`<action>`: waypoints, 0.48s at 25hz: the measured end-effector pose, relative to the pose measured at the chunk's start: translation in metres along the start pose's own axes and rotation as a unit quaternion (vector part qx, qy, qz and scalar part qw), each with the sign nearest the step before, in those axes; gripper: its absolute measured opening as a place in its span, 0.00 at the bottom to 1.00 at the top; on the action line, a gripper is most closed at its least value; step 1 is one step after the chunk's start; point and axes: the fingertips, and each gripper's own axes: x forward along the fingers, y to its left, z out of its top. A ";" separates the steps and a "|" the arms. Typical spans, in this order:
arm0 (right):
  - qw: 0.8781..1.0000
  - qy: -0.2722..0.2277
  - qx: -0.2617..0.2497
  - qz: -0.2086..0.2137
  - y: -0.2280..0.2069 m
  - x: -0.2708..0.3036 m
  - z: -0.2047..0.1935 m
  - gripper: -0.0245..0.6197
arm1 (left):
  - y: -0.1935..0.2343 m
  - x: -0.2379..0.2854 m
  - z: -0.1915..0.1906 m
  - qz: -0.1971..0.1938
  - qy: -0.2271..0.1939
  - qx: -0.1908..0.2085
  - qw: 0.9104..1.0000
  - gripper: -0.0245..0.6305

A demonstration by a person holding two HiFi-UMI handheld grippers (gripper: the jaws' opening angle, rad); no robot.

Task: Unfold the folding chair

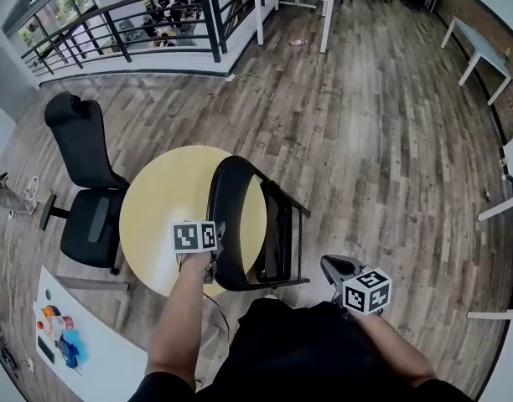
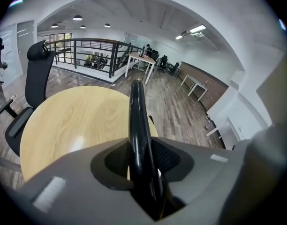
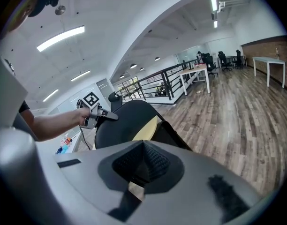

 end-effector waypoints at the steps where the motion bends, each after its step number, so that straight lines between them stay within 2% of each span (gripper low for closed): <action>1: 1.000 0.002 0.000 0.000 -0.002 0.001 -0.001 0.05 | 0.000 0.000 0.000 0.000 -0.002 -0.005 1.000 0.24; 6: 1.000 0.009 0.011 0.017 -0.013 0.008 -0.008 0.05 | -0.007 0.000 -0.001 0.011 -0.002 -0.022 1.000 0.23; 12: 0.999 0.020 -0.005 0.044 -0.038 0.006 -0.005 0.05 | -0.043 0.002 0.005 0.023 -0.009 -0.015 1.000 0.22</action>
